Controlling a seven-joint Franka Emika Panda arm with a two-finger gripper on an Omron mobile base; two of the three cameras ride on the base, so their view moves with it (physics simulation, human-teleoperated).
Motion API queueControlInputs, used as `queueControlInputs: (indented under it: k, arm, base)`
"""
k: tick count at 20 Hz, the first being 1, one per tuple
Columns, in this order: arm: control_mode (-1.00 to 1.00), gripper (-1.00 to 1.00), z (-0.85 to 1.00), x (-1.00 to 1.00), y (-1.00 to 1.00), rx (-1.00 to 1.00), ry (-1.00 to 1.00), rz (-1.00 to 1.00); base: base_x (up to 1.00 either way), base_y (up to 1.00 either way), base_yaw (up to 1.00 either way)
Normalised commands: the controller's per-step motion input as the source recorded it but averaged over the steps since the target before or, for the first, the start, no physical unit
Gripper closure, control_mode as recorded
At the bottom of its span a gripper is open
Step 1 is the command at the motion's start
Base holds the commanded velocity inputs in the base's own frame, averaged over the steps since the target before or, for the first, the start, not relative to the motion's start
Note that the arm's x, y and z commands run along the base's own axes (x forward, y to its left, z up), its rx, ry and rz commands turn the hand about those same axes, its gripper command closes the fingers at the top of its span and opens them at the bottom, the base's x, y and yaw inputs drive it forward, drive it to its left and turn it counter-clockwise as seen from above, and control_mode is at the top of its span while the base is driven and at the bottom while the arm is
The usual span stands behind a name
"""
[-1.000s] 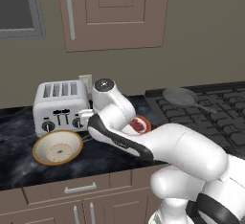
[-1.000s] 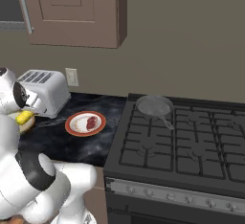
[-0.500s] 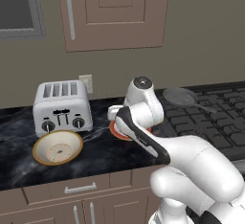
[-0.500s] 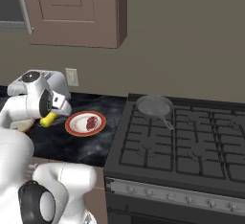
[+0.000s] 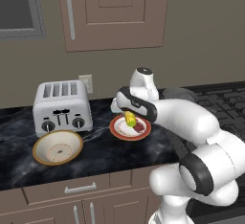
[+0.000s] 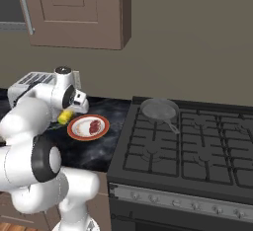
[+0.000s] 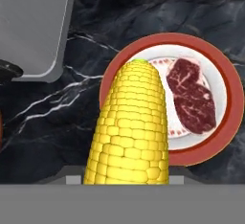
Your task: Place the steak on the plate and place the corn on the same plate.
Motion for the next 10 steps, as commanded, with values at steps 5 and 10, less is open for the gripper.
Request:
queueControlInputs:
  k: [5,10]
  arm:
    - [-1.0,1.0,-0.21,0.68,-0.09,-0.01,0.23,0.0]
    - [-1.0,1.0,-0.55,0.44,-0.12,-0.03,0.15,0.01]
  base:
    - [0.0,0.0,0.0]
    - [0.0,0.0,0.0]
